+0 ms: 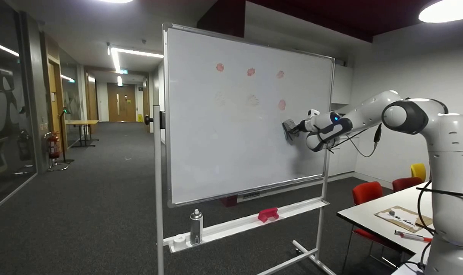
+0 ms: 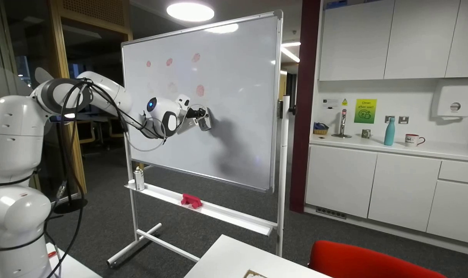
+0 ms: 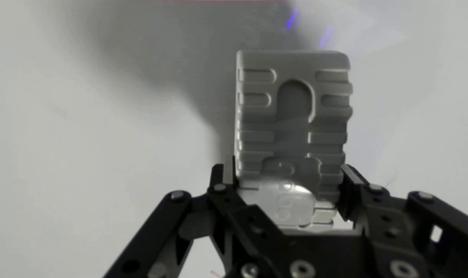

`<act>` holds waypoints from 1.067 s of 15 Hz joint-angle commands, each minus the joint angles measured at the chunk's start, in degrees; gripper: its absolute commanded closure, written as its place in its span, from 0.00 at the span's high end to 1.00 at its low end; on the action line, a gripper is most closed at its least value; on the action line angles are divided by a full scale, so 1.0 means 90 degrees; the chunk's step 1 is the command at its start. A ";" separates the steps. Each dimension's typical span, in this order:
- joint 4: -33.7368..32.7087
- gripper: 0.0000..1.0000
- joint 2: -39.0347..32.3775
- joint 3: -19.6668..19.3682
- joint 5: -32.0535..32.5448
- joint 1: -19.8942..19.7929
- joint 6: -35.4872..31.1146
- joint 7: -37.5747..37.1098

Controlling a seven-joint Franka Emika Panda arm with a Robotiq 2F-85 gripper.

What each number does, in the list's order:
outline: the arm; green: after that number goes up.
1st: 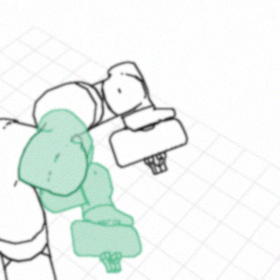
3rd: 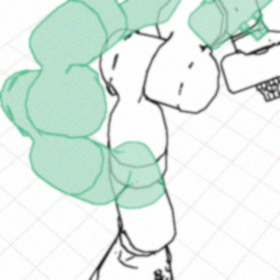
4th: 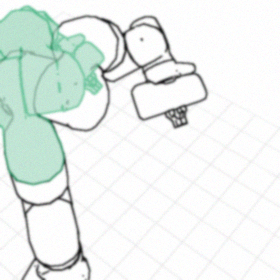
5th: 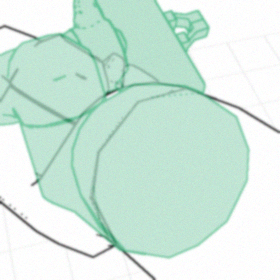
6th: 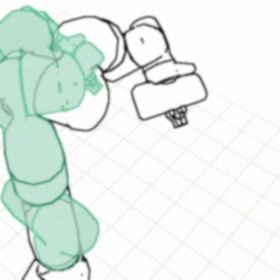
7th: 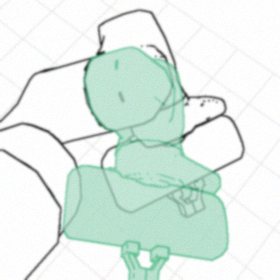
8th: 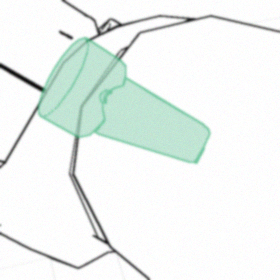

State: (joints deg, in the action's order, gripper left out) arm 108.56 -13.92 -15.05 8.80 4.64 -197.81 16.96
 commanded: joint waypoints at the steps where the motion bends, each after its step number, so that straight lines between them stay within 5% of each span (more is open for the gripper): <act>1: -0.0595 0.35 -0.0230 -0.0191 -0.0168 0.0307 -0.0051 0.0241; 10: -0.0674 0.35 -0.0513 -0.0647 -0.0303 0.0680 -0.0030 0.0274; 16: -0.0583 0.35 -0.1041 -0.1958 -0.0844 0.1617 0.0028 0.0423</act>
State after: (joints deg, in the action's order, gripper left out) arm 105.75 -19.01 -26.59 4.82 14.92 -197.77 17.77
